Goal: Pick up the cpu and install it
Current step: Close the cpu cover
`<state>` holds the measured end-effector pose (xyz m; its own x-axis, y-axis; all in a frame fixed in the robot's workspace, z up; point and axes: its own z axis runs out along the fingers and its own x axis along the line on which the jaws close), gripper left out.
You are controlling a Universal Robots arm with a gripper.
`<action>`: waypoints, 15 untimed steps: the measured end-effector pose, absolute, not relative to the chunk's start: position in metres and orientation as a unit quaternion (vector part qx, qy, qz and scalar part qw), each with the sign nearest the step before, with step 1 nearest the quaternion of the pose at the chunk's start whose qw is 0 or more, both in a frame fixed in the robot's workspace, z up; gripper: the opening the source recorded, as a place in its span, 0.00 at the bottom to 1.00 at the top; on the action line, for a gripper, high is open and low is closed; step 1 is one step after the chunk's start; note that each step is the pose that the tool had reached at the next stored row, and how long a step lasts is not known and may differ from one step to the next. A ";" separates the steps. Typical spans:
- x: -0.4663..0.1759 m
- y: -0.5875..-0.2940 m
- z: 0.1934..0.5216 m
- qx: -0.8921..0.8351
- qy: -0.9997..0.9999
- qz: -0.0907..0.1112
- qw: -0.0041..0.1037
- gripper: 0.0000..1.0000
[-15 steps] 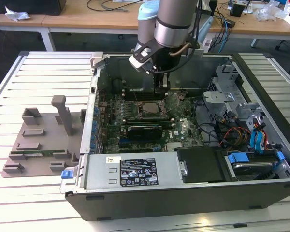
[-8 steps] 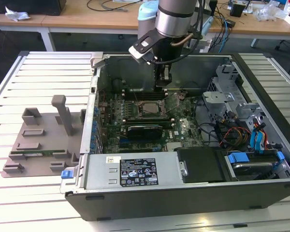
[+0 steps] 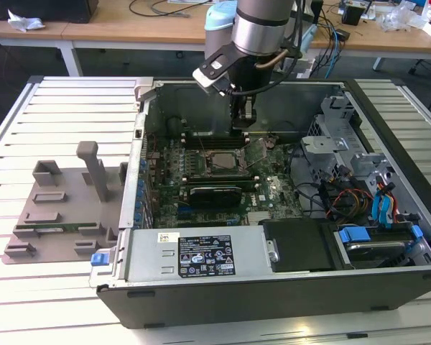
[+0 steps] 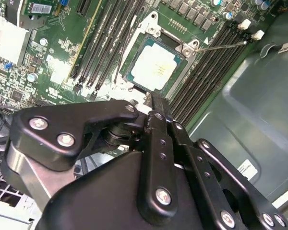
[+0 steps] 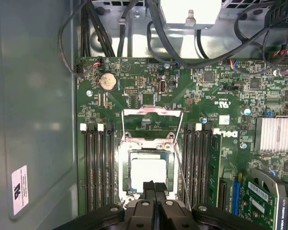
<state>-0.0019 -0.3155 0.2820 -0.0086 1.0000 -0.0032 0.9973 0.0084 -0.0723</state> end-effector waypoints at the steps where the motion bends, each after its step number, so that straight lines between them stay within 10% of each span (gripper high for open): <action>1: 0.005 -0.315 0.282 -0.704 -0.710 0.027 0.024 0.11; 15: 0.090 -0.308 0.243 -0.680 -0.731 0.037 0.026 0.11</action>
